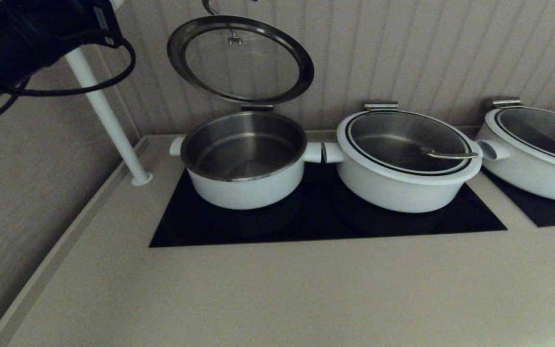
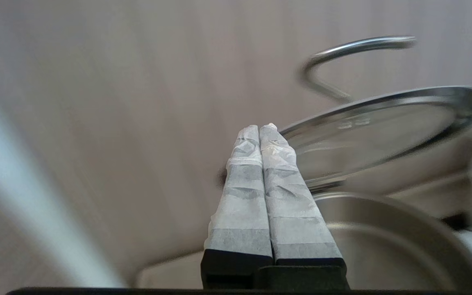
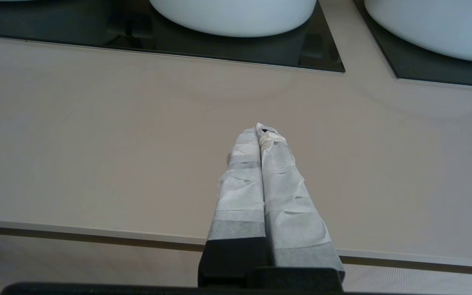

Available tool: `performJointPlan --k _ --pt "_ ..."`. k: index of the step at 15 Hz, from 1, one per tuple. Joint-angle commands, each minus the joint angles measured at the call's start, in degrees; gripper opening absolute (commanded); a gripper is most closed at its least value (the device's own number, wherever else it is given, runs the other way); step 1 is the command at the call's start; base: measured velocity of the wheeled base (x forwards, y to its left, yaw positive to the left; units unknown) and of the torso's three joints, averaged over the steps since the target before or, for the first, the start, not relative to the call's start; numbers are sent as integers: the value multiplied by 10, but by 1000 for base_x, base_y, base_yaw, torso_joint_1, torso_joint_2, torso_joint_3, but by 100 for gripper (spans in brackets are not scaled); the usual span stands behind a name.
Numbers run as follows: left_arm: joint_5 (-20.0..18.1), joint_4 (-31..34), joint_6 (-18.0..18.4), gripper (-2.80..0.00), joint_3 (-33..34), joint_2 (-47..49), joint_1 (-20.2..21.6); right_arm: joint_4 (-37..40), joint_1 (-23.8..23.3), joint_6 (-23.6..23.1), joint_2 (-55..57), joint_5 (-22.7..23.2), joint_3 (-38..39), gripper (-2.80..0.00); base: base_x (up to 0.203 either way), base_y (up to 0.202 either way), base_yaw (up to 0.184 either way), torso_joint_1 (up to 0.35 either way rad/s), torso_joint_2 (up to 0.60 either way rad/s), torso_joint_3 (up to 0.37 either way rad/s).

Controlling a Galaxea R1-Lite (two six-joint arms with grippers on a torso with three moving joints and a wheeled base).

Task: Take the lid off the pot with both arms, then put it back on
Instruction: Close the pot lid

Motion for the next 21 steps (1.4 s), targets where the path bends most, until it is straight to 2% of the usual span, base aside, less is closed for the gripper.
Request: performJointPlan --k 1,6,11,14,21 --pt "-37 -1 0 -280 -18 19 -2 0 0 0 0 0 0 -280 0 0 0 0 0 0" --pt "-51 8 3 -280 -92 72 -3 -1 0 0 -1 0 0 -280 0 0 0 0 0 0" --pt "-52 66 3 -280 -238 150 -3 0 0 0 0 0 0 -280 0 0 0 0 0 0" --pt "-52 89 4 -280 -290 191 -6 0 0 0 0 0 0 -280 0 0 0 0 0 0" --pt "-52 90 4 -280 -293 212 -17 0 0 0 0 0 0 -280 0 0 0 0 0 0"
